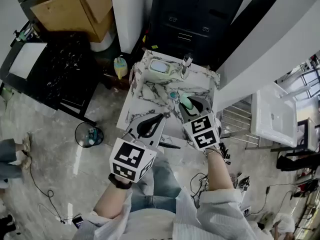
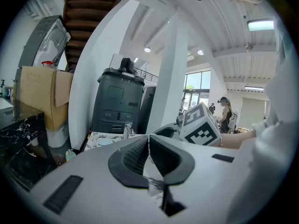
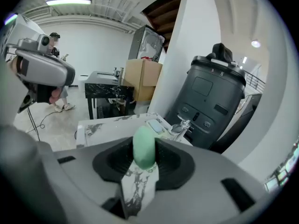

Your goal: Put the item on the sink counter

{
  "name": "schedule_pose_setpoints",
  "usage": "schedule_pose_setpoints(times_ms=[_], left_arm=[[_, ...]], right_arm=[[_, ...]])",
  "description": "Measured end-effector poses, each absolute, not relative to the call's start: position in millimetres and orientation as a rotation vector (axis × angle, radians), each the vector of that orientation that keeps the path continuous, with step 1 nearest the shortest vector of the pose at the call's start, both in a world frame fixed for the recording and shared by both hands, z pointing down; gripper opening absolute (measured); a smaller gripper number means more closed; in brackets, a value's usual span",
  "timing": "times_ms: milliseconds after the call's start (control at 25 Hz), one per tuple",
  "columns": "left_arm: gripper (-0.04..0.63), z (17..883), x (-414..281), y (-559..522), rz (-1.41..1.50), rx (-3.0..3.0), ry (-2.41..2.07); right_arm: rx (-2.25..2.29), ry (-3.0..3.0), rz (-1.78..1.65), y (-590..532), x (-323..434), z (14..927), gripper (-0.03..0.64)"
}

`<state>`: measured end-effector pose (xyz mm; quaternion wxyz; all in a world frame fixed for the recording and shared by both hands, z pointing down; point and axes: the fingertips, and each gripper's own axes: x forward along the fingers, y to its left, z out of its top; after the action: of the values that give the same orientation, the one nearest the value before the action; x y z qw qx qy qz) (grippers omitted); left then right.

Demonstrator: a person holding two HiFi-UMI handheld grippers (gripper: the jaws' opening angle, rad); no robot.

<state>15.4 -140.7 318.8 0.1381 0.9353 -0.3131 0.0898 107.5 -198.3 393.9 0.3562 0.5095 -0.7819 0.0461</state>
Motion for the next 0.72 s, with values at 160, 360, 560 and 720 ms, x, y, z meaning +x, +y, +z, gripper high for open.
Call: schedule_pose_setpoints(times_ms=[160,360,560,720], left_arm=[[0.023,315.4,-12.6,-101.7,0.251,2.717,-0.893],[0.023,312.9,-45.5,-59.9,0.235,2.716,-0.886],[0.023,314.9,-65.6,-27.4,0.237,2.721,-0.865],[0.023,316.8,-68.6,-3.5,0.245,2.725,-0.838]], right_arm=[[1.340,-2.037,0.081,-158.2,74.7,377.0,0.130],[1.372,-2.050,0.061,-111.9,38.9,358.3,0.130],[1.416,-2.065,0.060,-67.8,13.7,345.4,0.130],[1.474,-2.077,0.094,-32.6,8.1,340.6,0.130]])
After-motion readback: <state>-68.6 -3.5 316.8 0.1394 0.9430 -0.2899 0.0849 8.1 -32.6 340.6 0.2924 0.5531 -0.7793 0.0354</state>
